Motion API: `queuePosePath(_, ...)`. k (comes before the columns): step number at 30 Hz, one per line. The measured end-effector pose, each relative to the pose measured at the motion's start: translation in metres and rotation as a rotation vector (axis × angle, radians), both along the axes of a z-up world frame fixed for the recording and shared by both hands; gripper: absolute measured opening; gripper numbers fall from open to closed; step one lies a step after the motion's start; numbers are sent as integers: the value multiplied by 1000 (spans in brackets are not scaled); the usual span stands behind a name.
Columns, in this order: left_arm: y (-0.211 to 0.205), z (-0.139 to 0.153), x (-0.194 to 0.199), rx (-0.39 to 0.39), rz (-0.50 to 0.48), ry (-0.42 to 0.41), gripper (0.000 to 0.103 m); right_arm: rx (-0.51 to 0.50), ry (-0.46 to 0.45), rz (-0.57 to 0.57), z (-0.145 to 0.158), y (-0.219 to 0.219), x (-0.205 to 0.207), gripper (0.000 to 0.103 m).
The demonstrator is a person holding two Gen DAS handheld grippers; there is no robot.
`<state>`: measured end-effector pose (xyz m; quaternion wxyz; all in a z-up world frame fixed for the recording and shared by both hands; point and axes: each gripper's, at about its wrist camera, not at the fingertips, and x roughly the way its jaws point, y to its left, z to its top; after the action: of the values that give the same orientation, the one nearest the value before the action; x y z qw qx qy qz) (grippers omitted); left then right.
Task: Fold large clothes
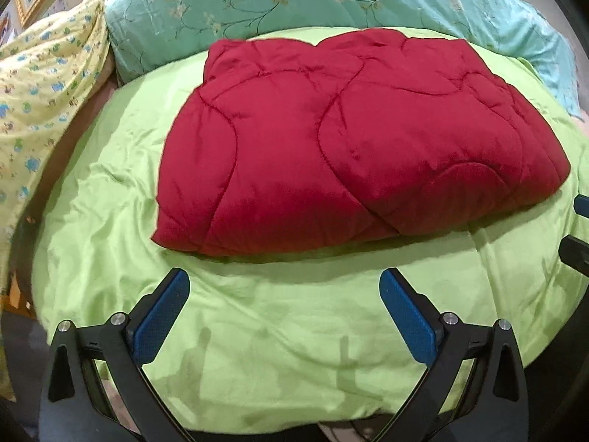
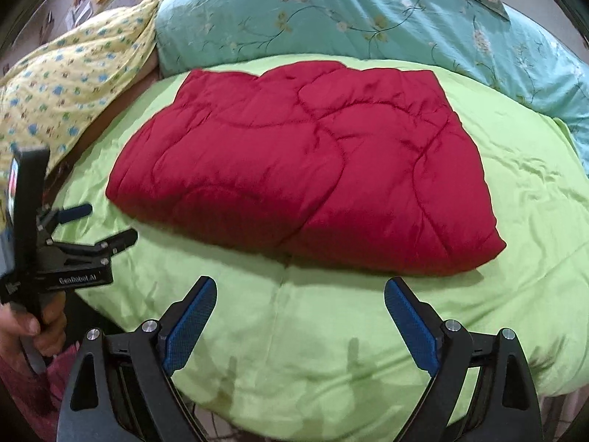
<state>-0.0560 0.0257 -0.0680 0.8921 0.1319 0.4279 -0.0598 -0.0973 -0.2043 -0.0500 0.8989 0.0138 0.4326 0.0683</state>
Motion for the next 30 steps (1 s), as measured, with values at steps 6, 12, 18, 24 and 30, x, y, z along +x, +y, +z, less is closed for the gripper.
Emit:
queuePosePath(6, 1, 31, -7, 3, -7, -49, 103, -33, -18, 15, 24, 7, -8, 94)
queuePosePath(12, 6, 53, -5, 1, 3, -90, 103, -36, -53, 36, 53, 10, -7, 98)
queuePosePath(18, 7, 55, 8, -13, 4, -78, 103, -34, -41, 37, 54, 11, 9, 98)
queuePosePath(24, -1, 49, 24, -15, -2, -56, 103, -10, -9, 24, 43, 11, 30, 98)
queuePosePath(30, -6, 49, 38, -20, -4, -56, 103, 2, 1, 12, 40, 11, 47, 98)
